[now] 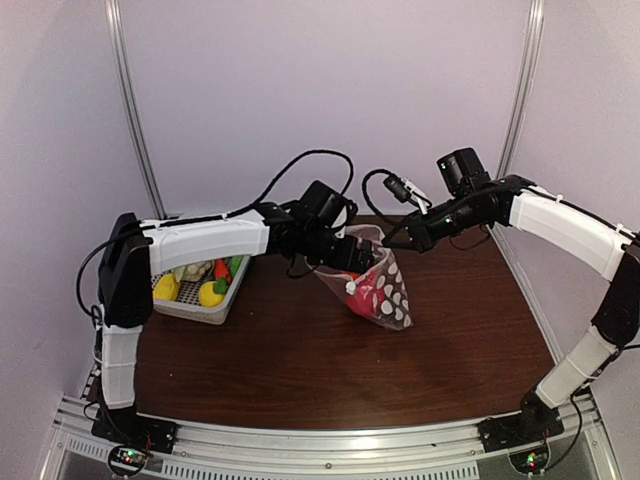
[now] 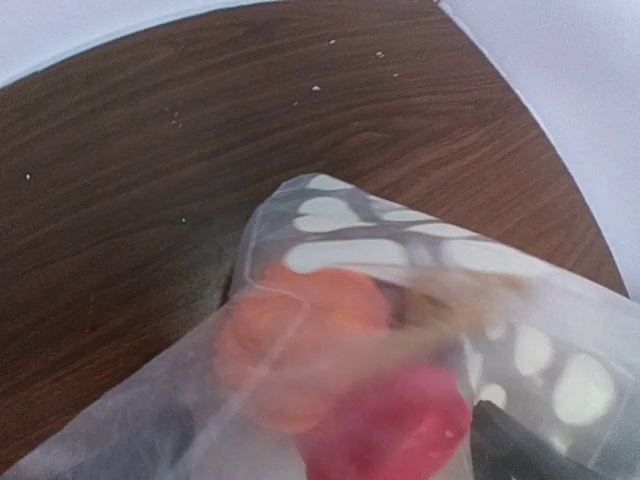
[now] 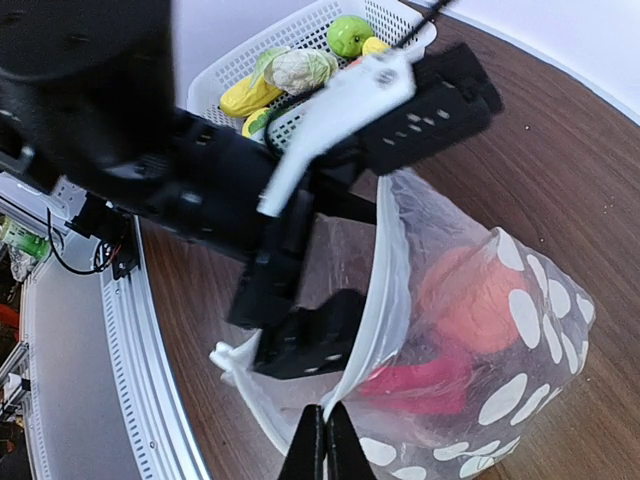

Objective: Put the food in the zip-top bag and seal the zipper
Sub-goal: Place the fake vegetable in the zipper food storage bag, then pick up the fake vegetable from the bin.

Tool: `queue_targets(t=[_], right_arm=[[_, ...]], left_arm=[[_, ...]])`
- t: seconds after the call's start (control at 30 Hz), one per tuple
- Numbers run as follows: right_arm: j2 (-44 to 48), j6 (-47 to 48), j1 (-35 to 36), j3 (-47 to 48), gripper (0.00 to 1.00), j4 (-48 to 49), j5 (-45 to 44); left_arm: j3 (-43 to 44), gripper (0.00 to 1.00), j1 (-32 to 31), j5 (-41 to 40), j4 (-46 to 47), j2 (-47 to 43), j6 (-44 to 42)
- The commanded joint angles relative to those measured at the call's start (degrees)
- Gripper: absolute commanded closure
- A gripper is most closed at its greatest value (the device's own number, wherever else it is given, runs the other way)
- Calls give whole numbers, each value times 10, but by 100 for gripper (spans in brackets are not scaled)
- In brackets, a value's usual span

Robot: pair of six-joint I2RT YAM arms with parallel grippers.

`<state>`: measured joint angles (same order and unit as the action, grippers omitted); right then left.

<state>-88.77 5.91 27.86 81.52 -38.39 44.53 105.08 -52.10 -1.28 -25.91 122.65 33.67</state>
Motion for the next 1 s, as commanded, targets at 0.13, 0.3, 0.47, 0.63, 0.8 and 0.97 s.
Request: queue_targets(t=[0.13, 0.3, 0.47, 0.63, 0.8, 0.97], right_arm=[[2, -5, -15, 25, 100, 4, 11], [11, 8, -16, 10, 100, 10, -8], [25, 16, -16, -11, 100, 20, -18], [27, 19, -16, -18, 100, 25, -14], [20, 17, -16, -19, 100, 26, -7], [22, 17, -16, -29, 100, 29, -6]], left_arm=[[-65, 2, -15, 32, 45, -209, -62], [-146, 2, -12, -66, -22, -305, -81], [-268, 2, 76, -196, -144, -374, -16], [-410, 3, 216, -172, -120, -448, 3], [-426, 2, 289, -180, -91, -416, -37], [-395, 7, 317, -137, -107, -343, -82]])
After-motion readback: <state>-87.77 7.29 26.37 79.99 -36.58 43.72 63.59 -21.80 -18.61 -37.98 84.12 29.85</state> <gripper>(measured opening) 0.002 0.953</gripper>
